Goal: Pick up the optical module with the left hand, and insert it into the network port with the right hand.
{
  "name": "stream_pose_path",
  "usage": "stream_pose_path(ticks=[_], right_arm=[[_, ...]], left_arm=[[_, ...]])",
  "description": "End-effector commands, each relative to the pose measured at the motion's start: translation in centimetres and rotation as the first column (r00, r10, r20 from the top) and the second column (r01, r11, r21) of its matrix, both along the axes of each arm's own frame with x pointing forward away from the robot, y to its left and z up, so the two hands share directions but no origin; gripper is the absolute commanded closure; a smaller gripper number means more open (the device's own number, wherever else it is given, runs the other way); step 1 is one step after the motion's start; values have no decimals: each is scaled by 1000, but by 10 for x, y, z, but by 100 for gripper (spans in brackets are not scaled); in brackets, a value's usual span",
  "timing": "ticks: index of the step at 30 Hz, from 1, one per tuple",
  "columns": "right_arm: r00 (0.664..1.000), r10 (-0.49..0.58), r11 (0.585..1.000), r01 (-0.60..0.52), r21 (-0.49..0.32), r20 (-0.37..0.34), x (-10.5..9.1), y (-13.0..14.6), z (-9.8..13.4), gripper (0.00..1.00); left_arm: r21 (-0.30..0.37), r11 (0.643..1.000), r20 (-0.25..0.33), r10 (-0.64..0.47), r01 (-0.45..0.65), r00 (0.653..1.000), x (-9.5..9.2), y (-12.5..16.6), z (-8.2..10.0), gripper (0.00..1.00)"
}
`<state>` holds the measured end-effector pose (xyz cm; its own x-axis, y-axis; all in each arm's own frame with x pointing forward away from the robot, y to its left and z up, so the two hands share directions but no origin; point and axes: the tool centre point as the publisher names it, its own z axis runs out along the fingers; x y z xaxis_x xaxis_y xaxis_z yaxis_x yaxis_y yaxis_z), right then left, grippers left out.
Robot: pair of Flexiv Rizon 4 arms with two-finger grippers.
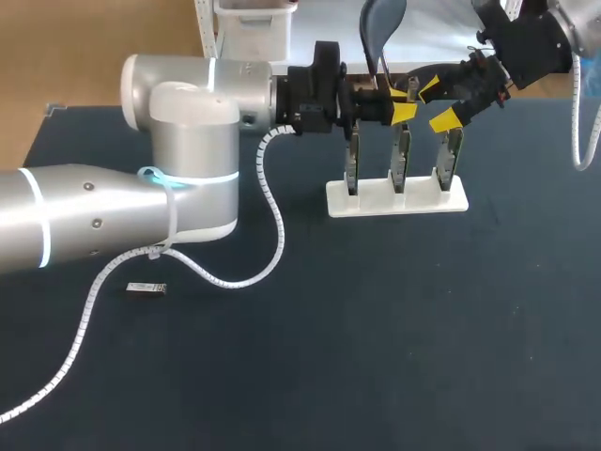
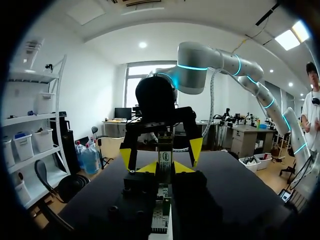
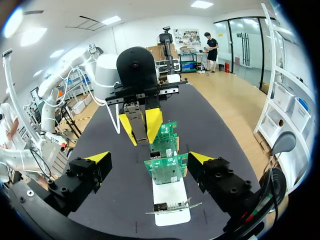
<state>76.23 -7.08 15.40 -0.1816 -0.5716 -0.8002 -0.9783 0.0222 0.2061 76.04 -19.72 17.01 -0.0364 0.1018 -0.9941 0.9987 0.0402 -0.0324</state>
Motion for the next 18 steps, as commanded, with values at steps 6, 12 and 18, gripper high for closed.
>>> stream_pose_path(ticks=[6, 12, 18], right_arm=[[1000, -4, 1000, 4, -1, 4, -2, 0, 0, 0], [1000, -4, 1000, 4, -1, 4, -2, 0, 0, 0], [999, -22, 1000, 23, -7, 28, 1, 0, 5, 0]], left_arm=[[6, 1000, -11, 10, -10, 1000, 5, 0, -1, 100], [6, 1000, -11, 10, -10, 1000, 5, 0, -1, 100], [6, 1000, -11, 10, -10, 1000, 5, 0, -1, 100]])
